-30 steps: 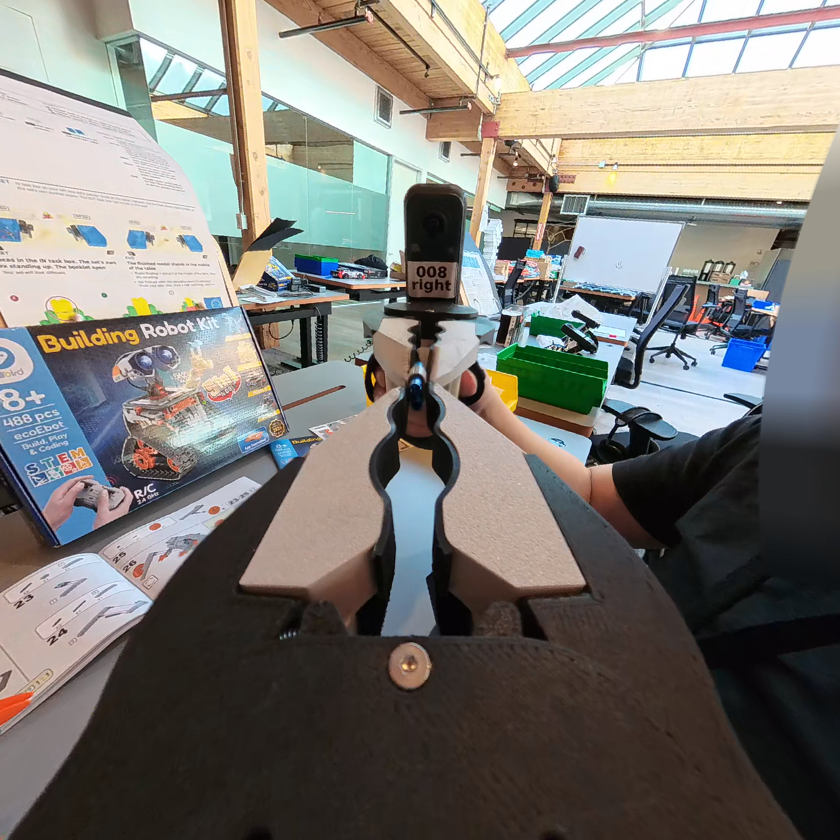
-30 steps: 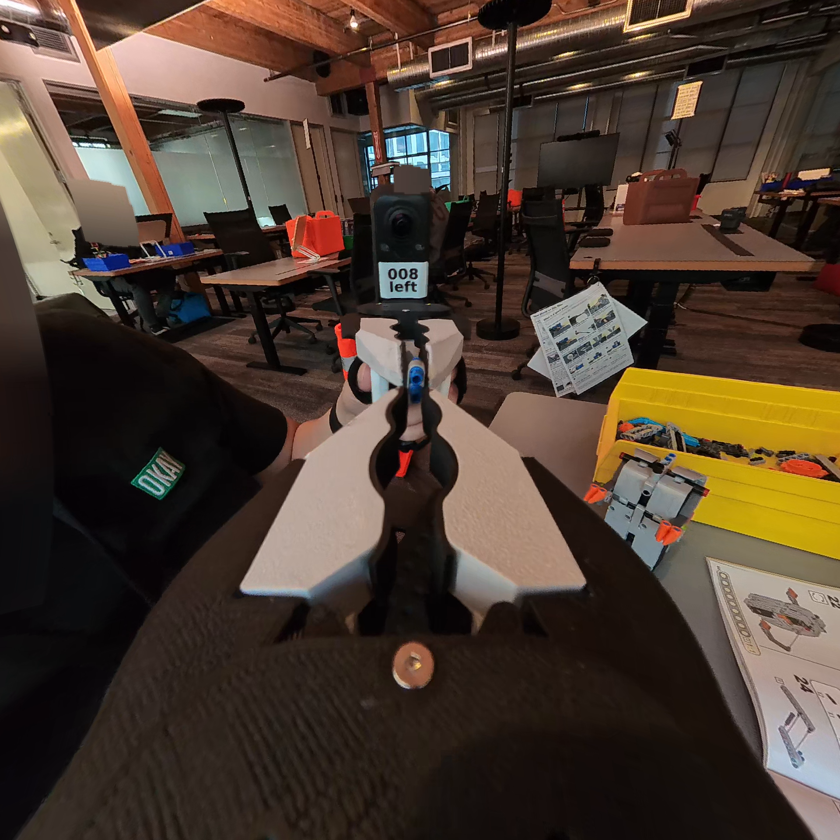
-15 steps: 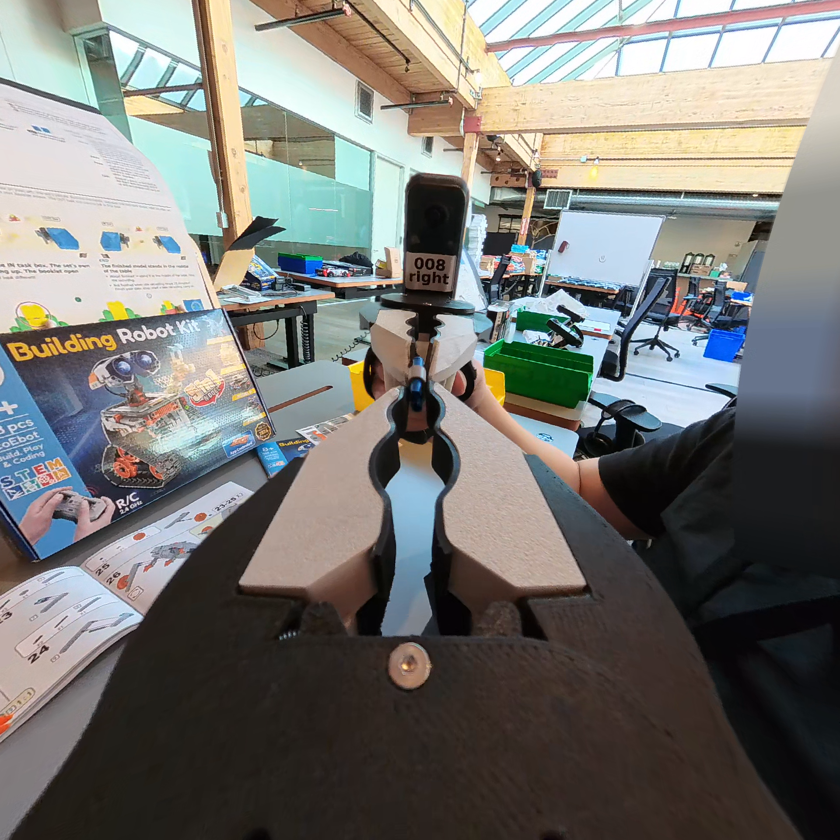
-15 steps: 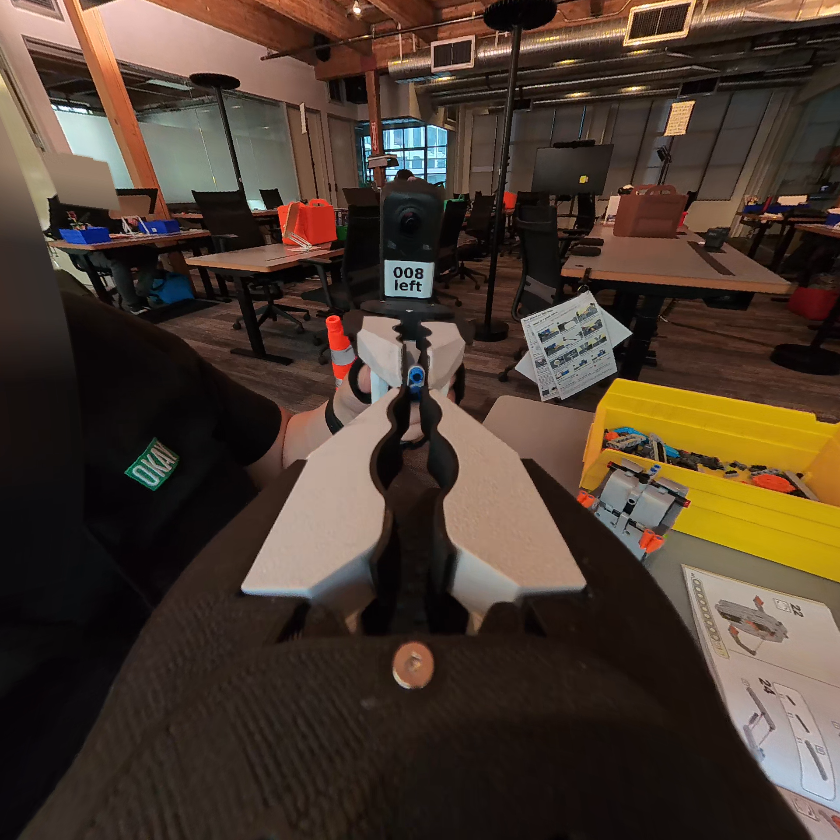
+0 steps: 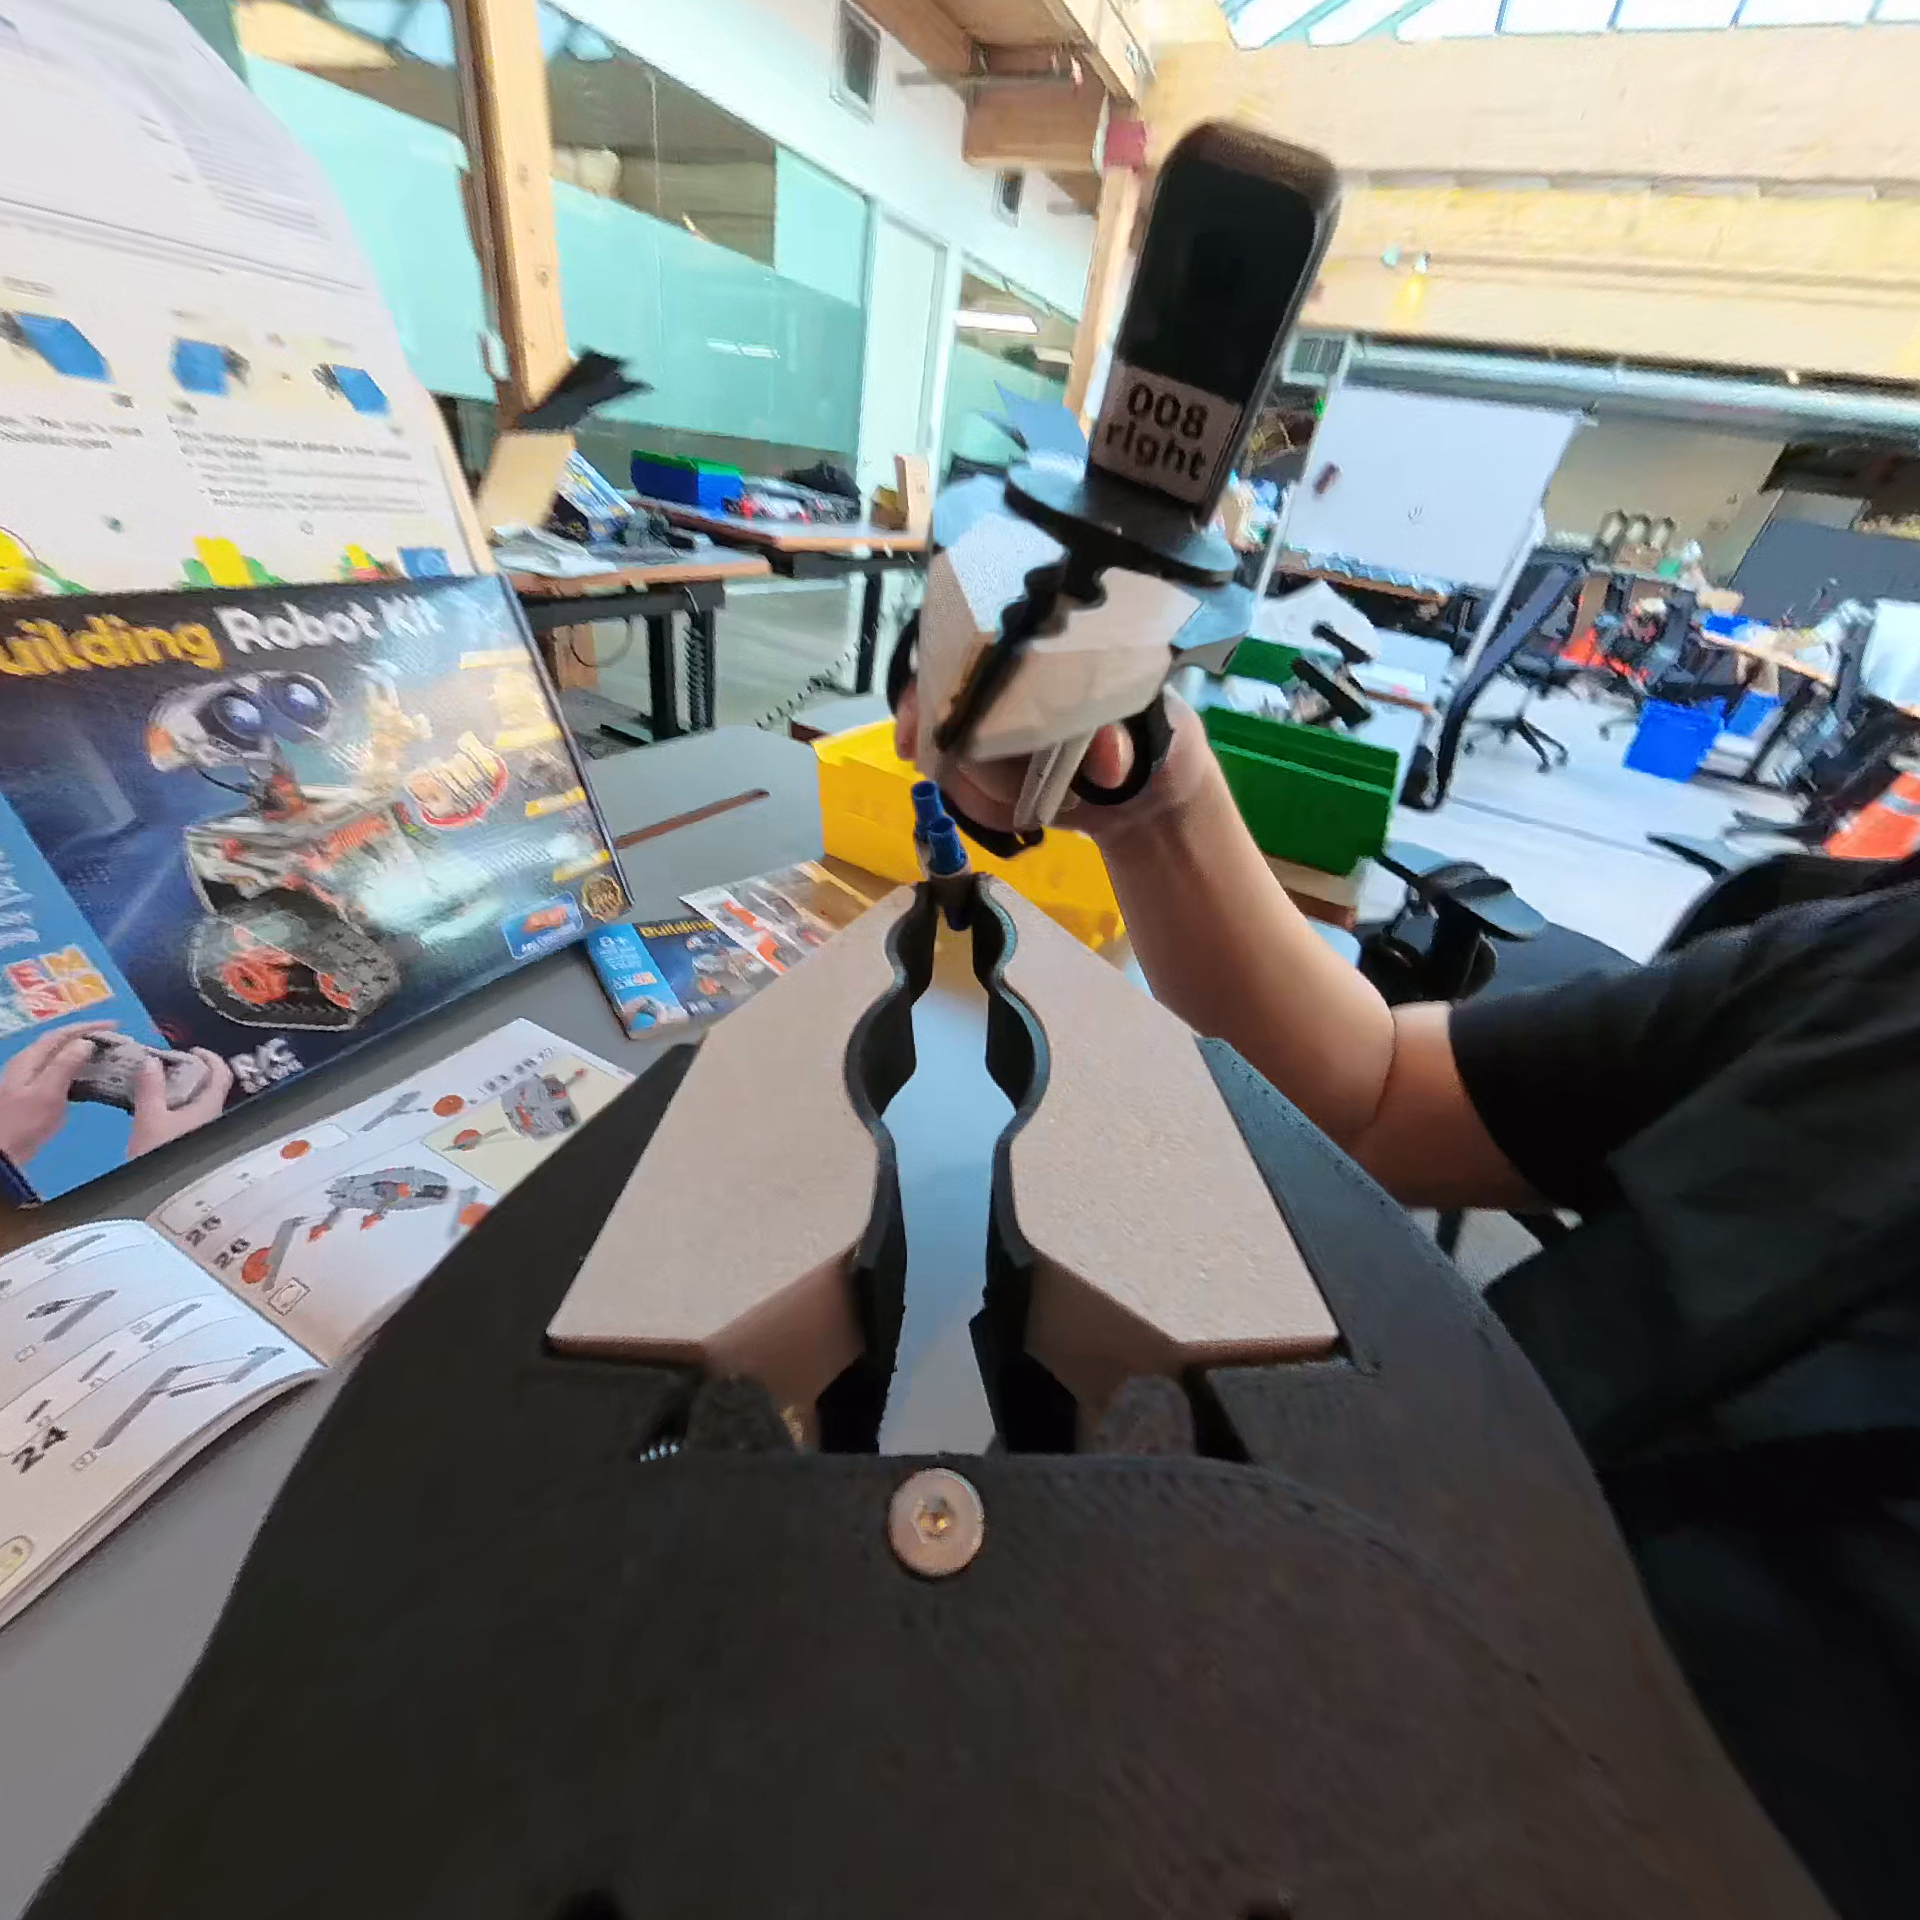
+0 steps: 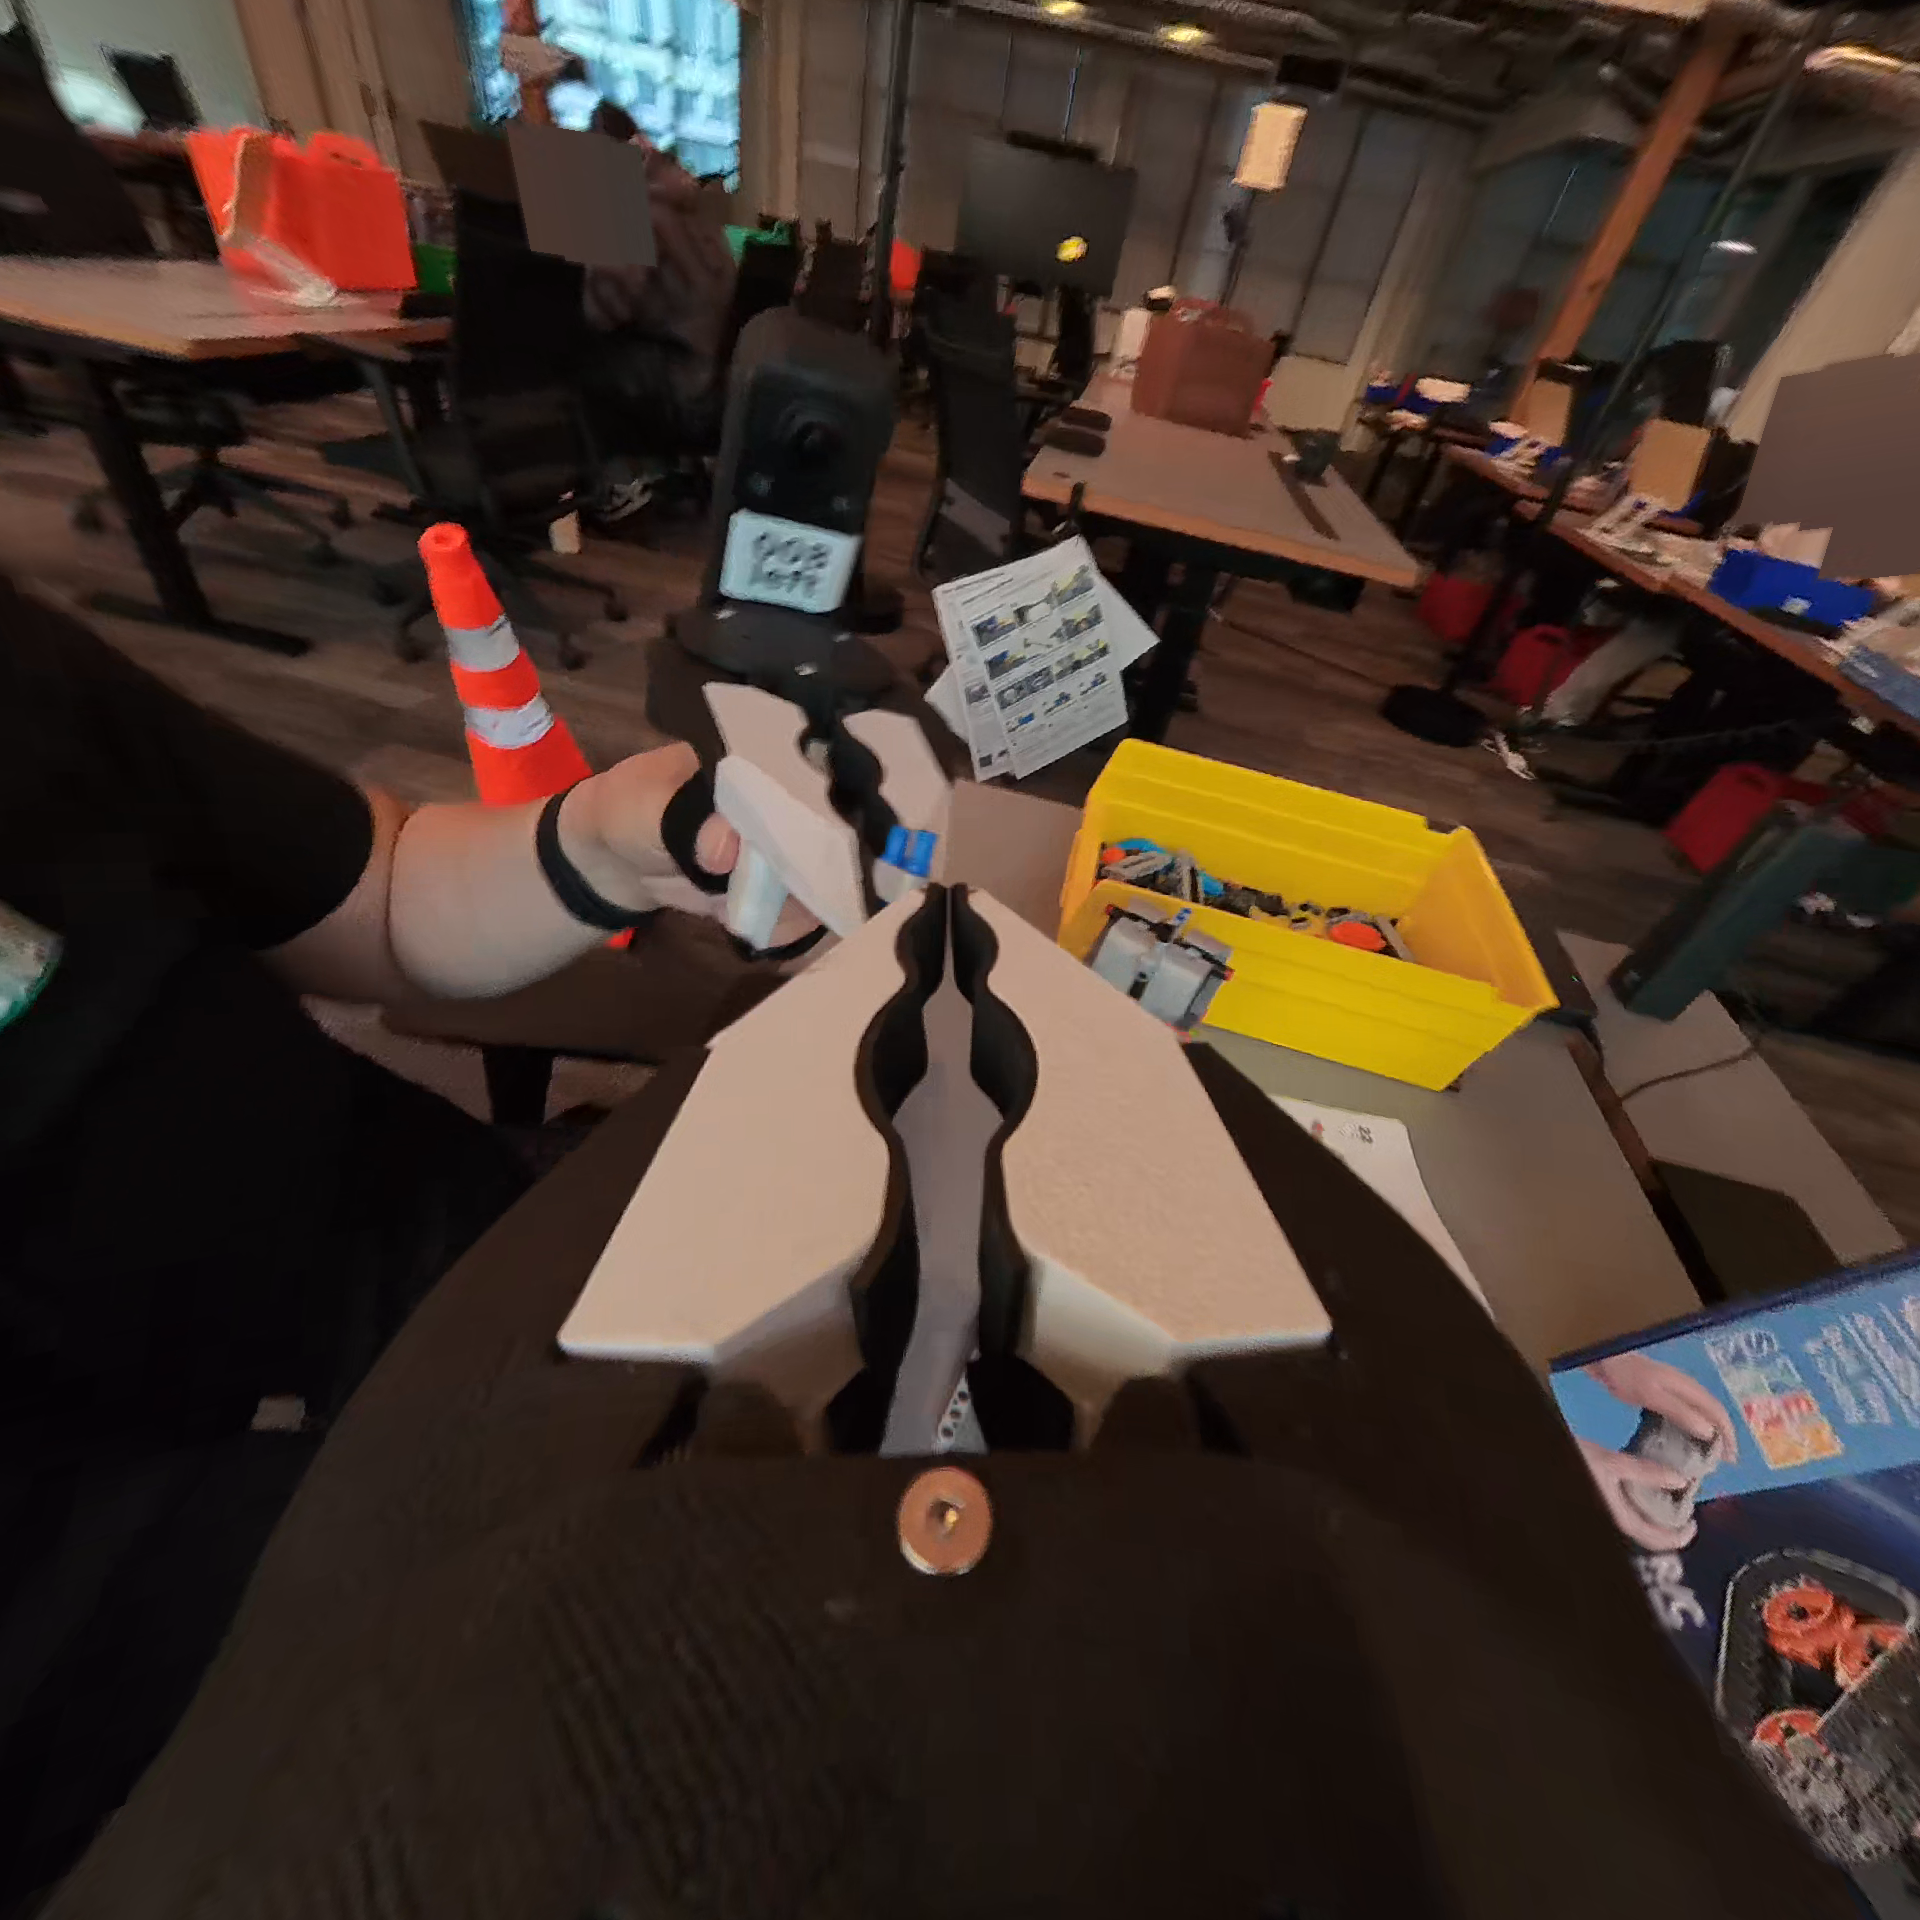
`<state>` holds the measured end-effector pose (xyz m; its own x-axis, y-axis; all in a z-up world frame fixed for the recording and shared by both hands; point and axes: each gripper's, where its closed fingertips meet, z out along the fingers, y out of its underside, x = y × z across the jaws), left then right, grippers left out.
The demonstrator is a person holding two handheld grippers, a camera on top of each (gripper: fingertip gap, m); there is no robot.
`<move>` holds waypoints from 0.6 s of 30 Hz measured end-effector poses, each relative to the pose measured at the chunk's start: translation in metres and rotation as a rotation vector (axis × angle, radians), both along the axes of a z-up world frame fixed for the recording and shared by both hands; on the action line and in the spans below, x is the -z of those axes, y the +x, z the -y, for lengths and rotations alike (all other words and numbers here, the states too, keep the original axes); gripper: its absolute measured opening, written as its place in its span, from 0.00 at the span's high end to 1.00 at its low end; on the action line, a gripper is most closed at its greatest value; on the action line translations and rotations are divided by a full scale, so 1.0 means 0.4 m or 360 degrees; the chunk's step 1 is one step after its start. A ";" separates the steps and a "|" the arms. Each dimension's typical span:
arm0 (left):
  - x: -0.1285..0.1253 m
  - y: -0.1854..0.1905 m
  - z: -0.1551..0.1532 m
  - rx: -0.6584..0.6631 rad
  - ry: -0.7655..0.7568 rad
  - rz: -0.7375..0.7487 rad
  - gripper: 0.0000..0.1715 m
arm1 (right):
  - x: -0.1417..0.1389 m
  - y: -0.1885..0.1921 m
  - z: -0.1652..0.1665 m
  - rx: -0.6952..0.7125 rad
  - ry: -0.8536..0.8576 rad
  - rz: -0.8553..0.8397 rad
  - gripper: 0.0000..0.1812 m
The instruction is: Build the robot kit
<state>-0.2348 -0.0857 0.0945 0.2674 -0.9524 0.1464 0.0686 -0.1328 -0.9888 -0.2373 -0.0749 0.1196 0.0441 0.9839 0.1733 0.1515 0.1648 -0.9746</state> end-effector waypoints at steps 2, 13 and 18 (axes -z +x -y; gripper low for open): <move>0.022 0.016 0.010 0.0072 -0.0044 -0.0080 0.97 | 0.037 -0.008 0.030 -0.0082 0.0300 0.0127 0.86; 0.041 0.016 0.102 0.0406 -0.0303 -0.0075 0.97 | 0.083 -0.038 0.115 -0.0233 0.0874 0.0207 0.83; 0.037 0.011 0.128 0.0506 -0.0355 -0.0068 0.97 | 0.077 -0.040 0.141 -0.0347 0.0761 0.0139 0.83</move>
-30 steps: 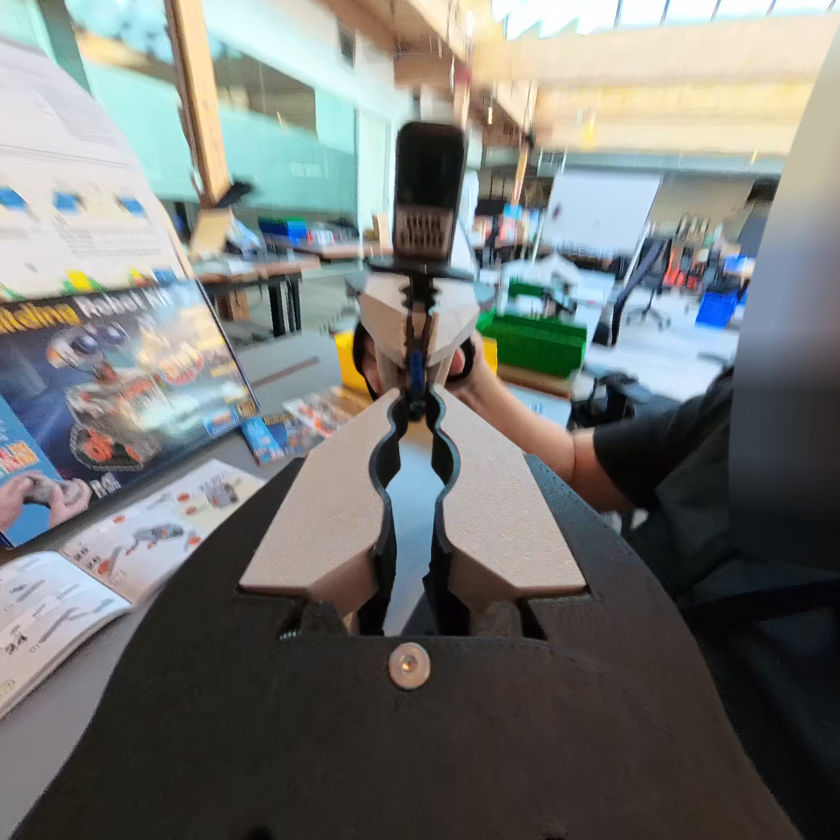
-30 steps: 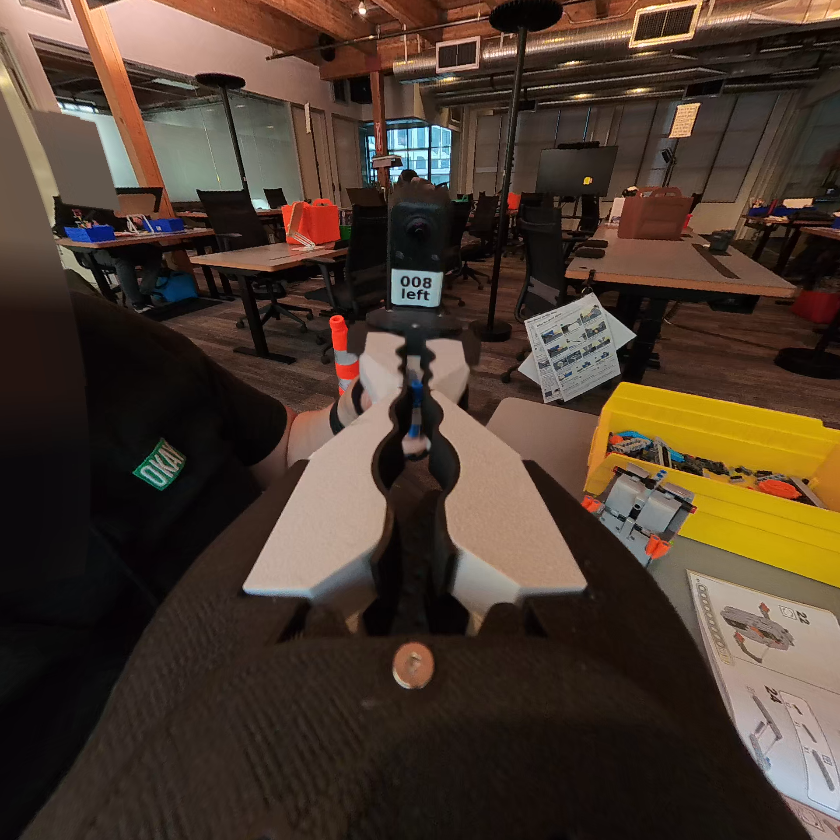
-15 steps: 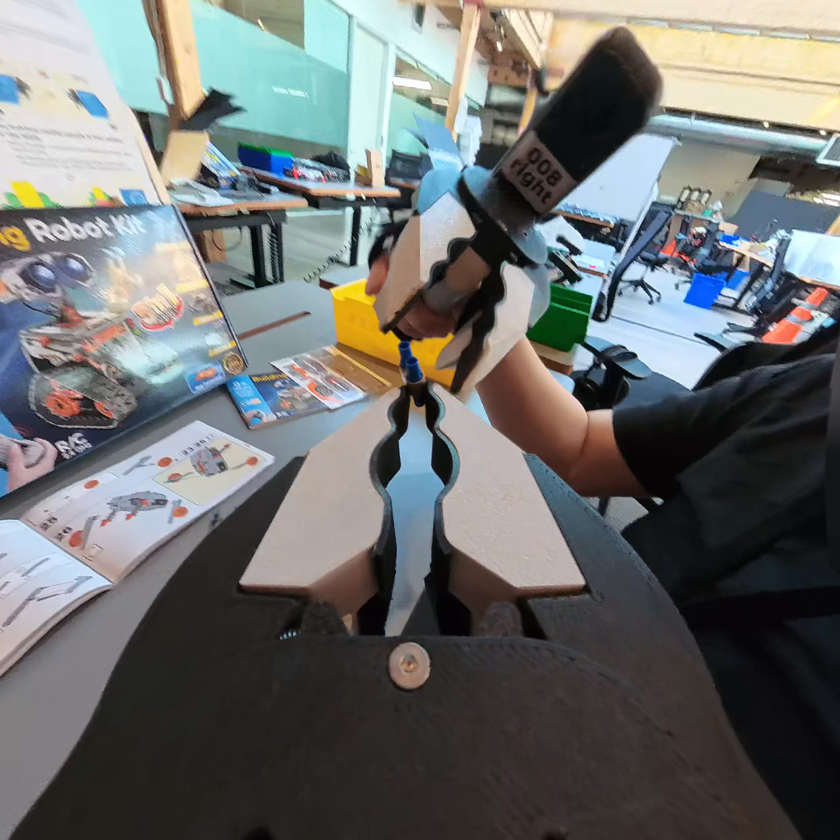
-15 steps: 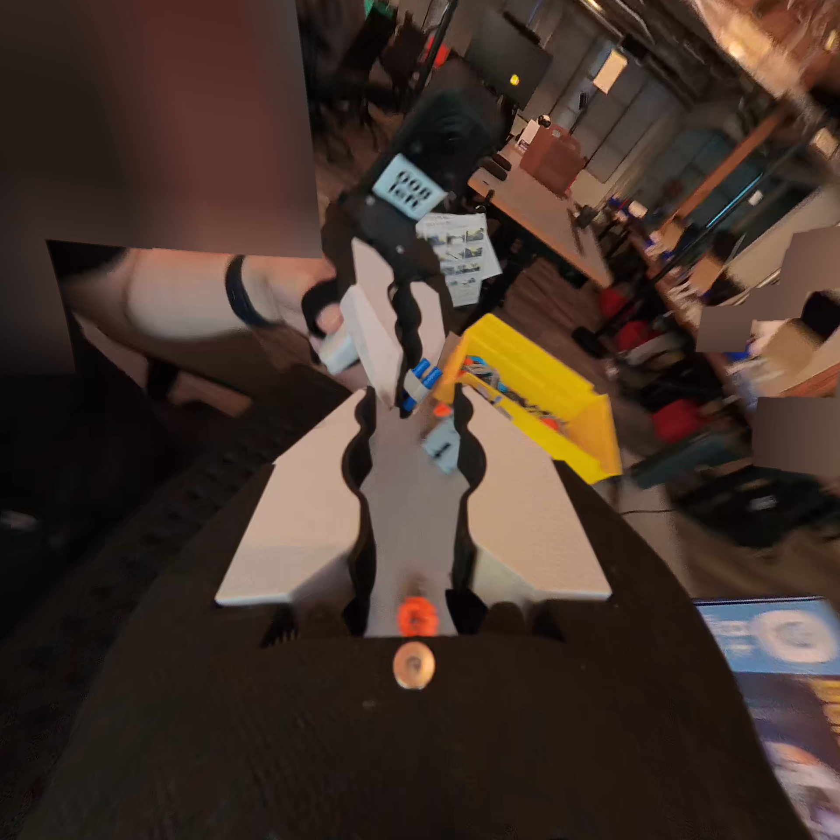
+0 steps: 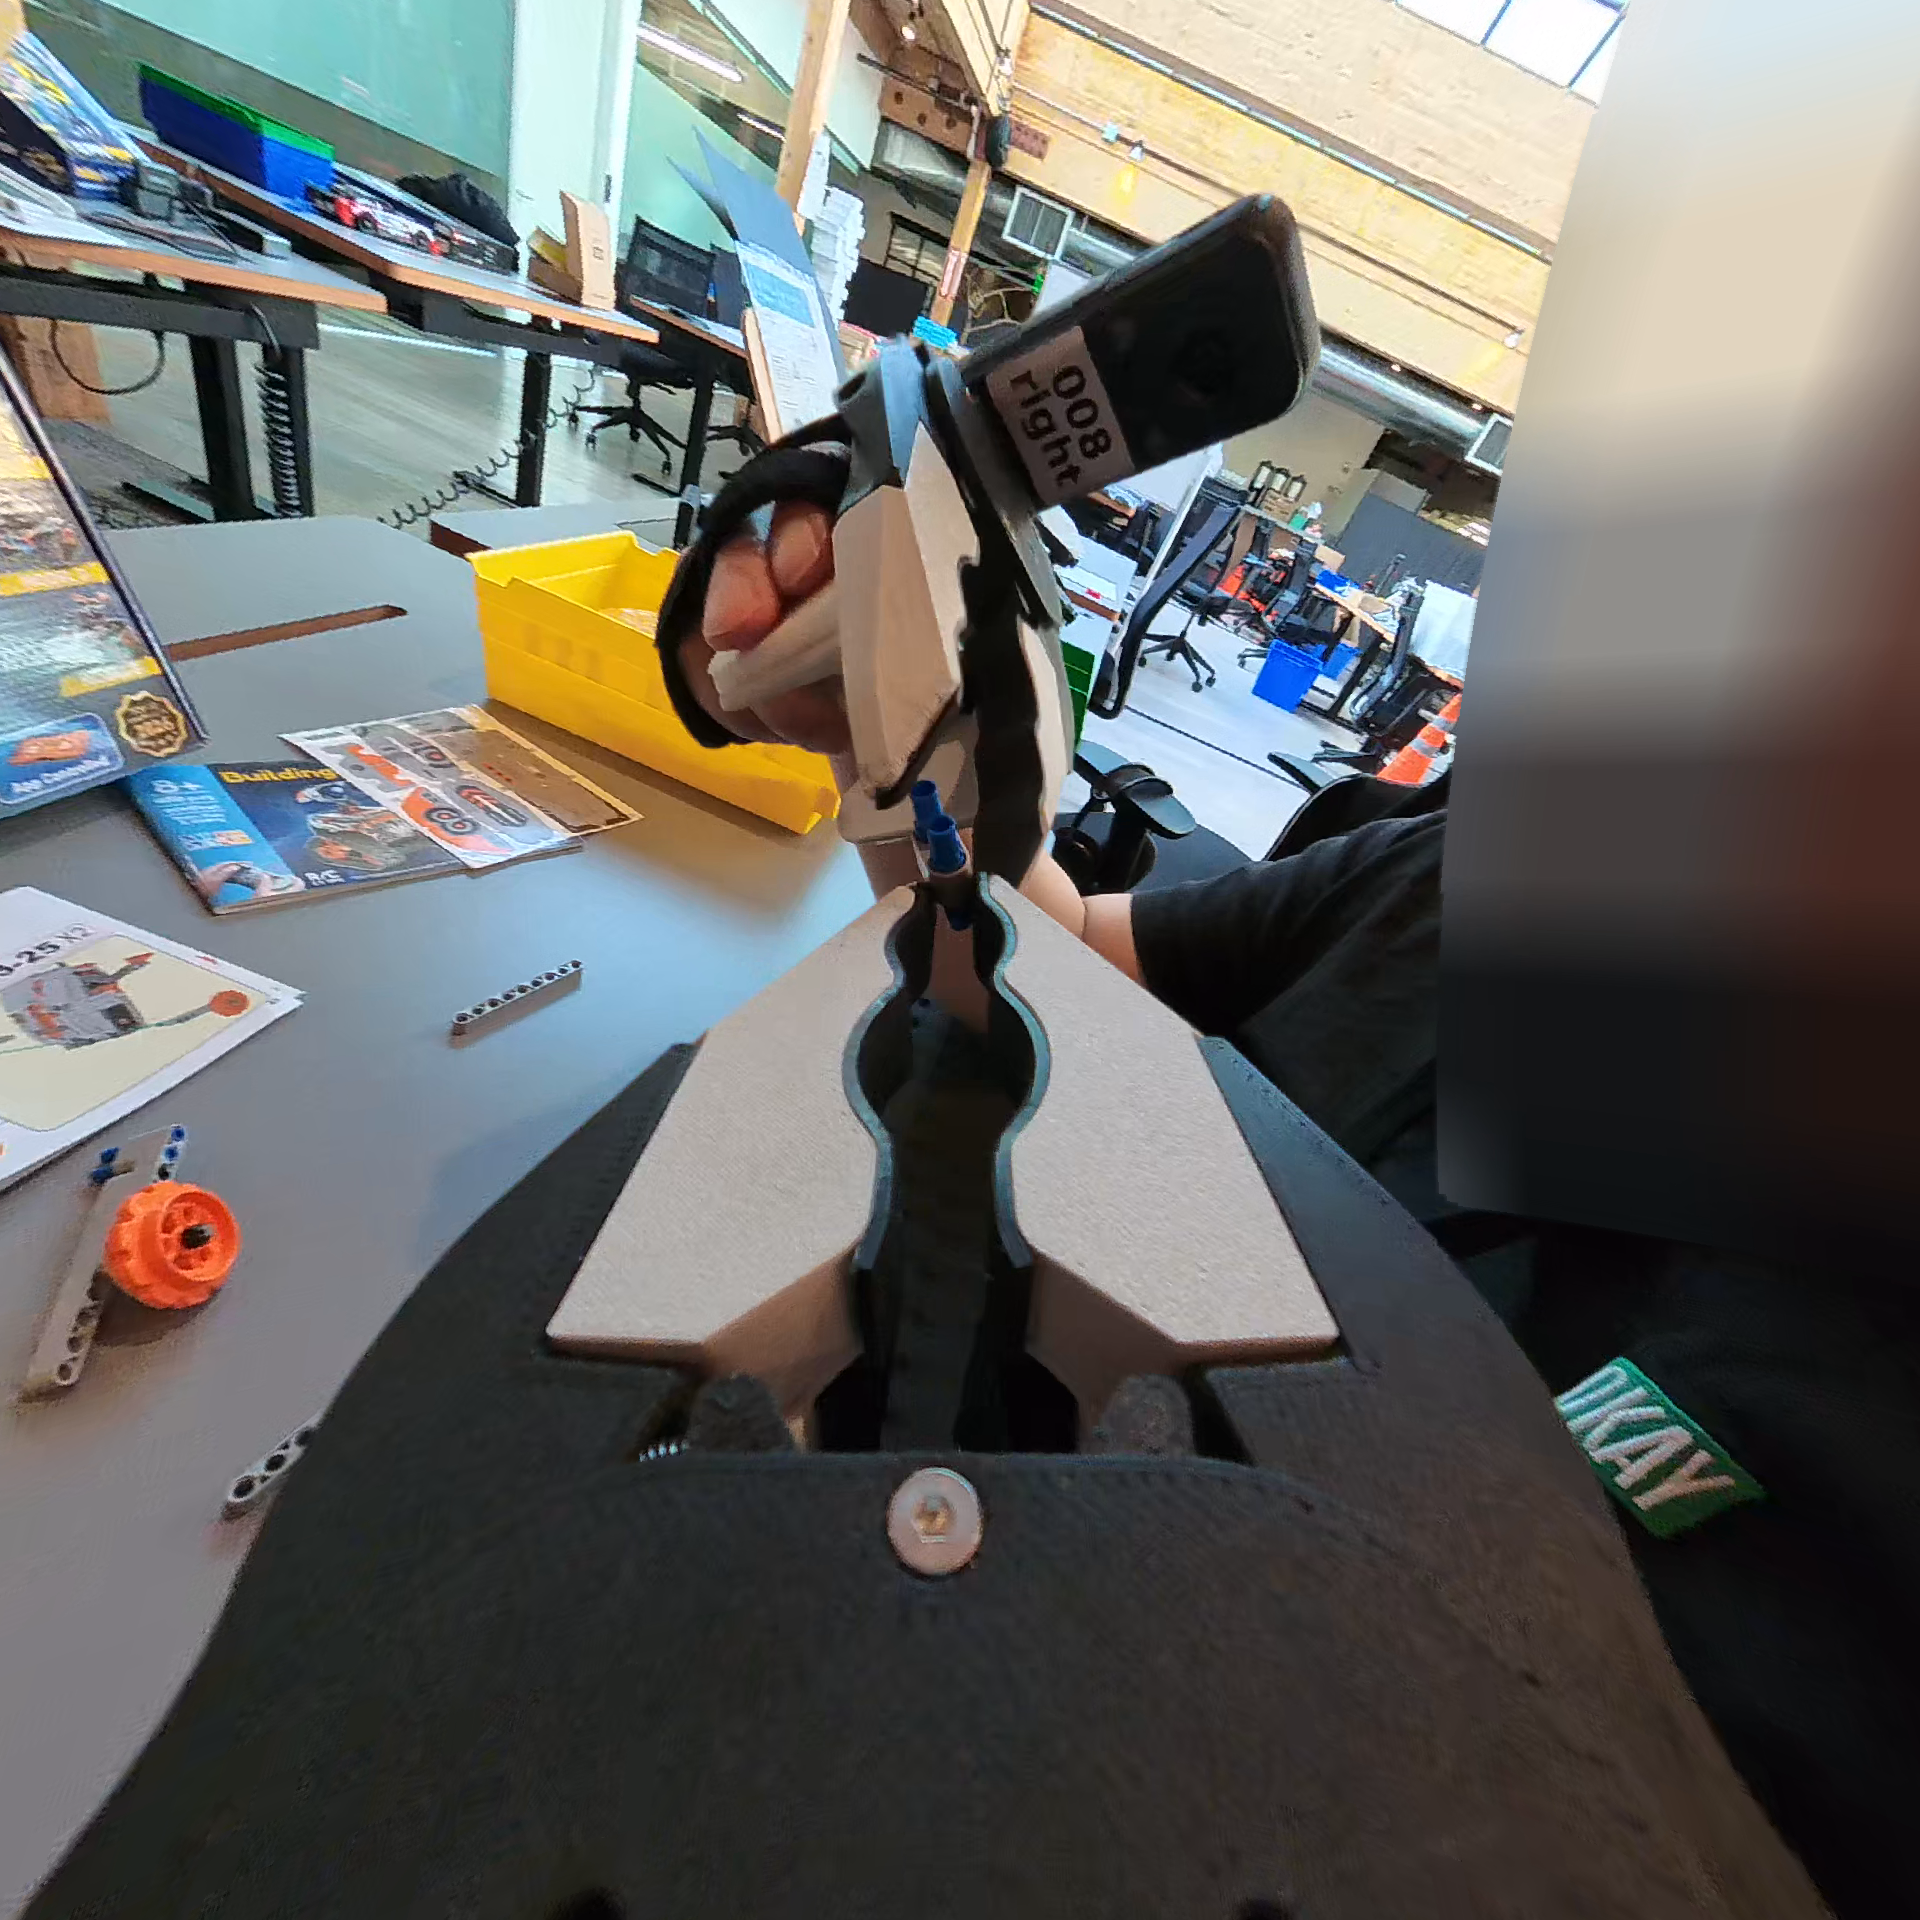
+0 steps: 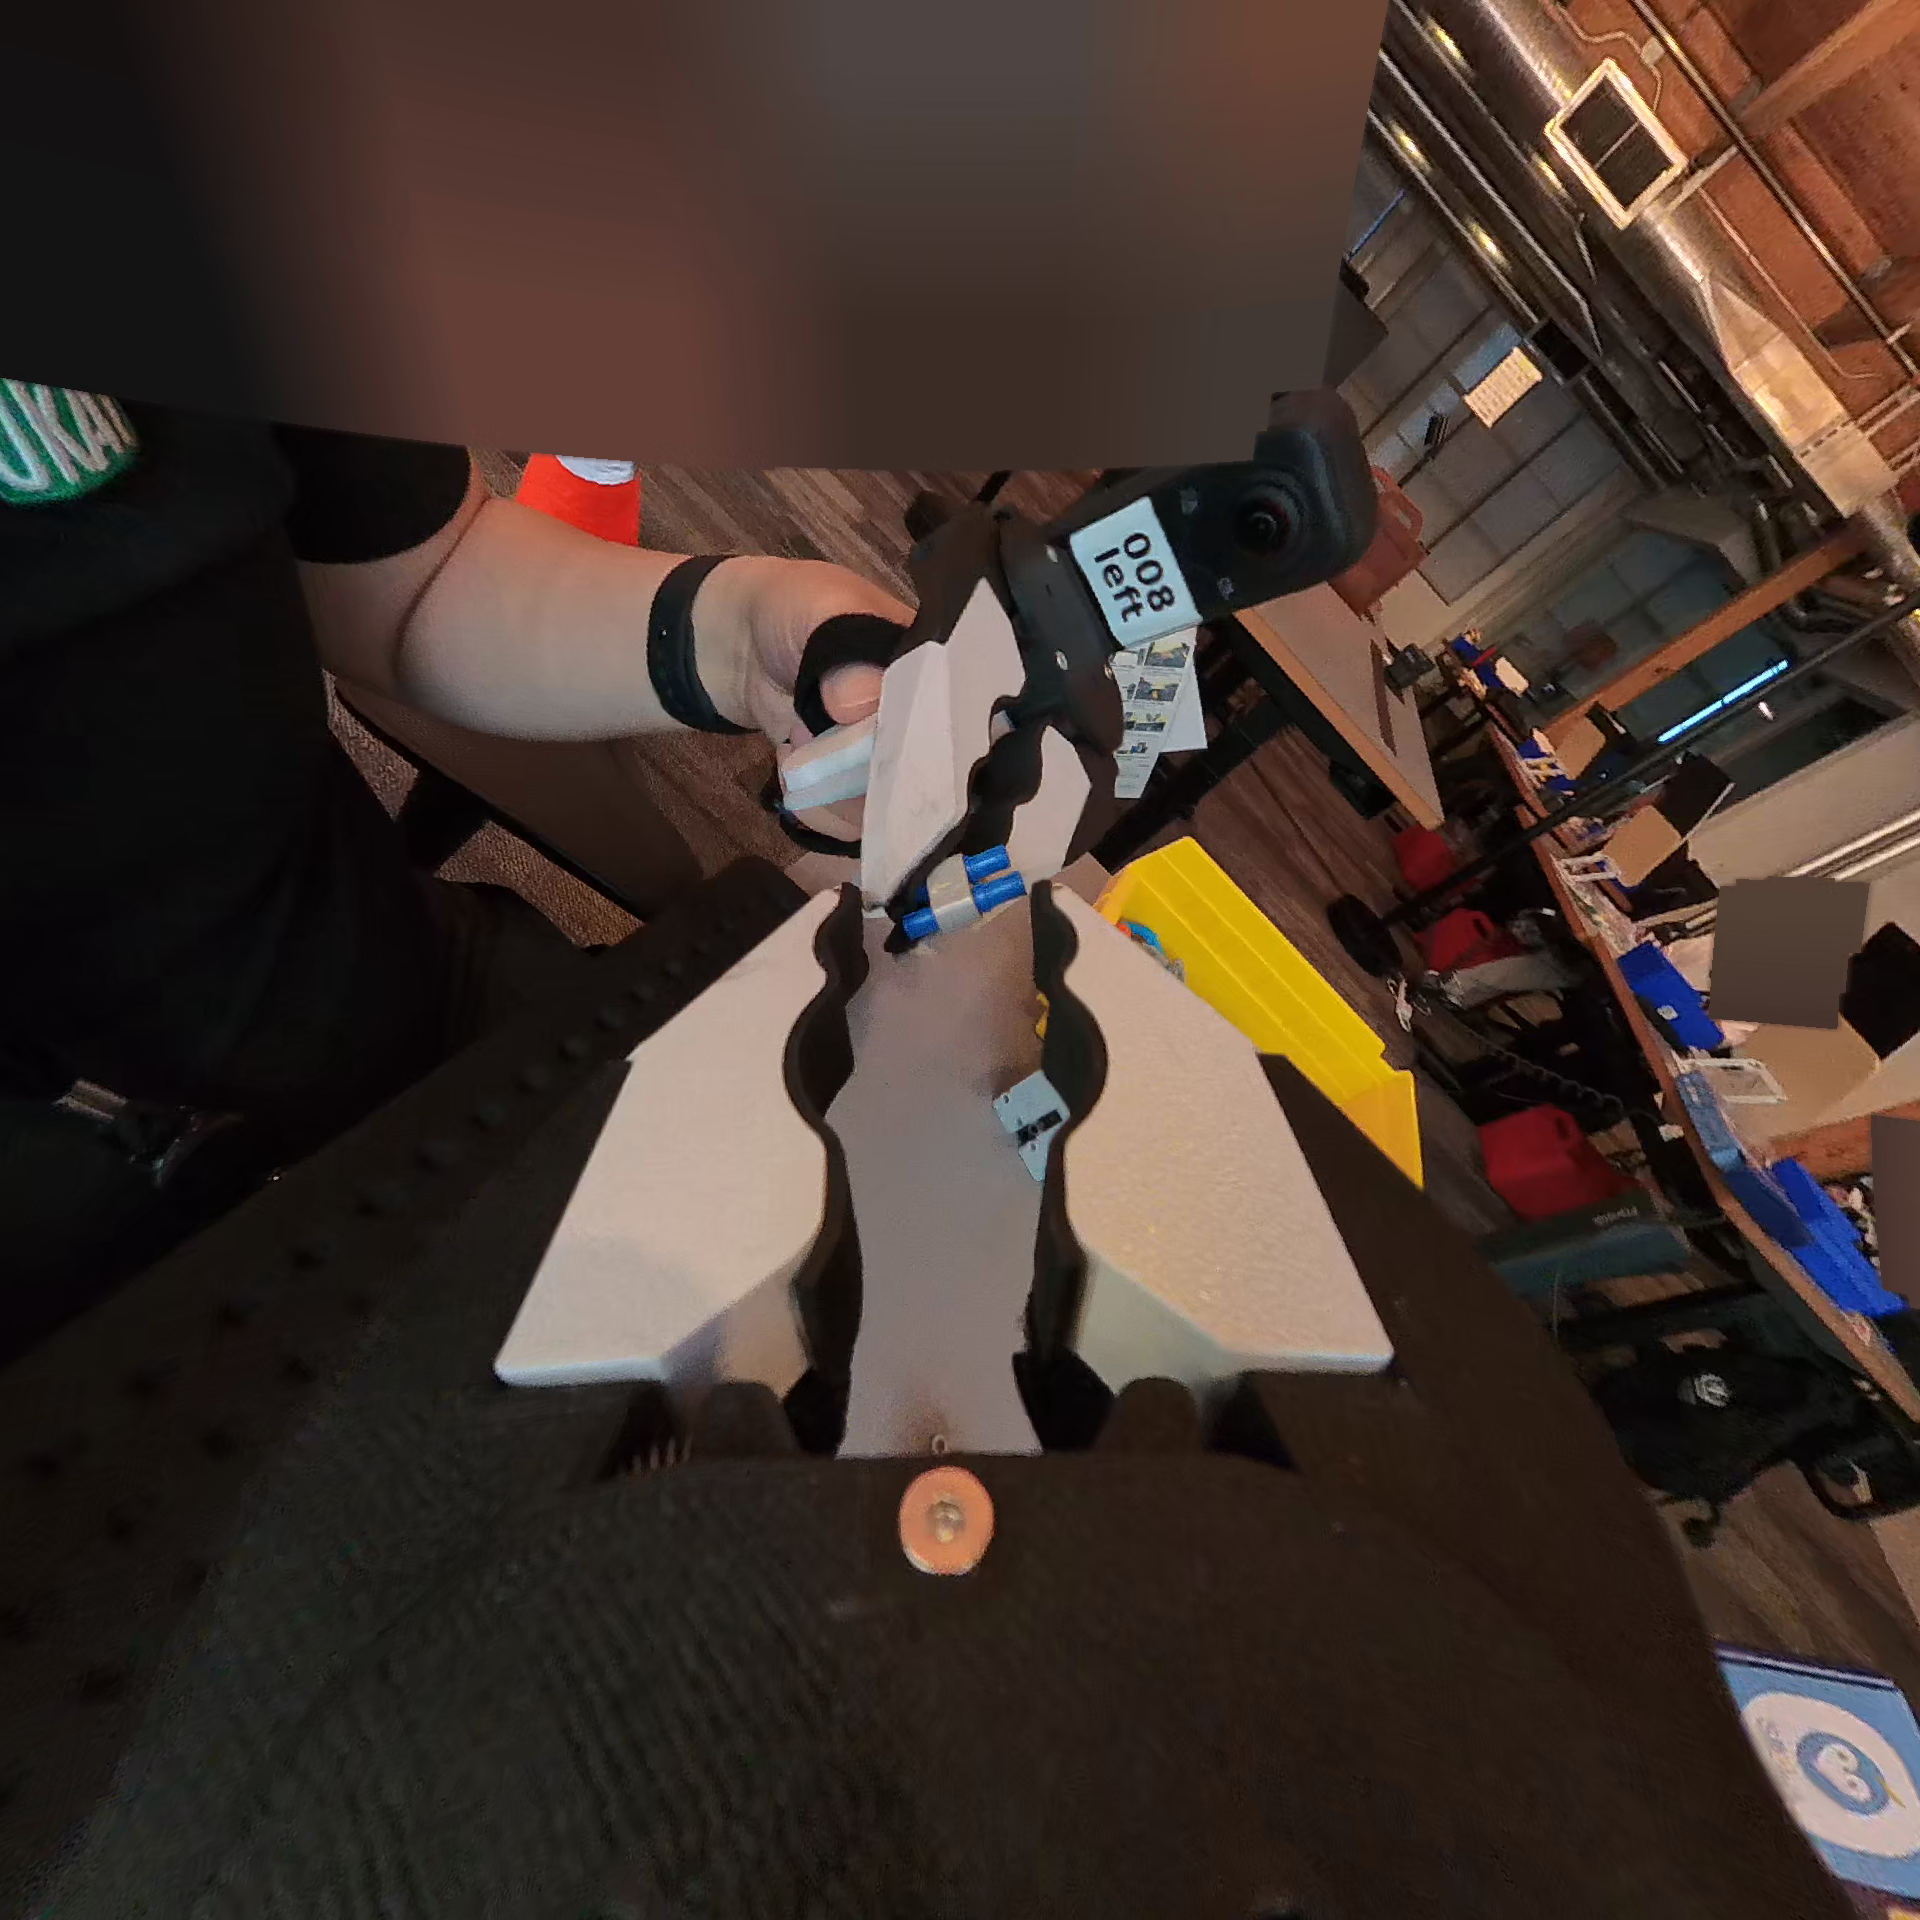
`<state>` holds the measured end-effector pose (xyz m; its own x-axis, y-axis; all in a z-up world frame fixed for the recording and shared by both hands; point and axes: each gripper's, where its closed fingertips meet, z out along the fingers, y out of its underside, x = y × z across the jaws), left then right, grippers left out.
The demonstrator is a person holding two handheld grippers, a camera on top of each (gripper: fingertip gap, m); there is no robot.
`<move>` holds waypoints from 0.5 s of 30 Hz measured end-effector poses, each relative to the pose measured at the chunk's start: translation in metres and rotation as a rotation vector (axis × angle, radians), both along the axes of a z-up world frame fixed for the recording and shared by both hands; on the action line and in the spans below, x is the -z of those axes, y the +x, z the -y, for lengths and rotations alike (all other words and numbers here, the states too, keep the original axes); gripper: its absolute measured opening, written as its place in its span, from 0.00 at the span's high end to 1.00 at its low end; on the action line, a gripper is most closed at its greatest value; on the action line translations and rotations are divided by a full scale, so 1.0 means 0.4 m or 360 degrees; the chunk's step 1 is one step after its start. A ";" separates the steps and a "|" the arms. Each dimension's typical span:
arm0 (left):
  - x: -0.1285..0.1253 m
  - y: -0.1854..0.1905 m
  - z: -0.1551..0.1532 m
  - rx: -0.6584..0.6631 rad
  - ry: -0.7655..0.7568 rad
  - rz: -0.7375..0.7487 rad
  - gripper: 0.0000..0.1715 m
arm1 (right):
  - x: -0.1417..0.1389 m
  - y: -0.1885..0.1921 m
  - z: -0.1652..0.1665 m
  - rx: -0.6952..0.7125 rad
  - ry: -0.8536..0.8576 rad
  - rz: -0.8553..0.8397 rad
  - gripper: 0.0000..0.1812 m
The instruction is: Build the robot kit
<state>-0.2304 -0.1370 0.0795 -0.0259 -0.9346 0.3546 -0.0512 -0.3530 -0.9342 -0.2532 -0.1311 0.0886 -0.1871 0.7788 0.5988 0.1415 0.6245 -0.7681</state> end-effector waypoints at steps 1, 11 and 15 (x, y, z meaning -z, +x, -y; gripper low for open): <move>0.001 0.001 0.005 0.0025 -0.0008 -0.0002 0.97 | 0.004 -0.001 0.002 -0.0008 0.0030 0.0001 0.81; 0.000 0.001 0.000 0.0050 -0.0072 0.0061 0.97 | 0.015 -0.003 -0.011 0.0076 0.0190 0.0028 0.85; -0.005 -0.010 -0.021 -0.0029 -0.0067 0.0100 0.97 | 0.007 0.001 -0.028 0.0143 0.0208 0.0012 0.86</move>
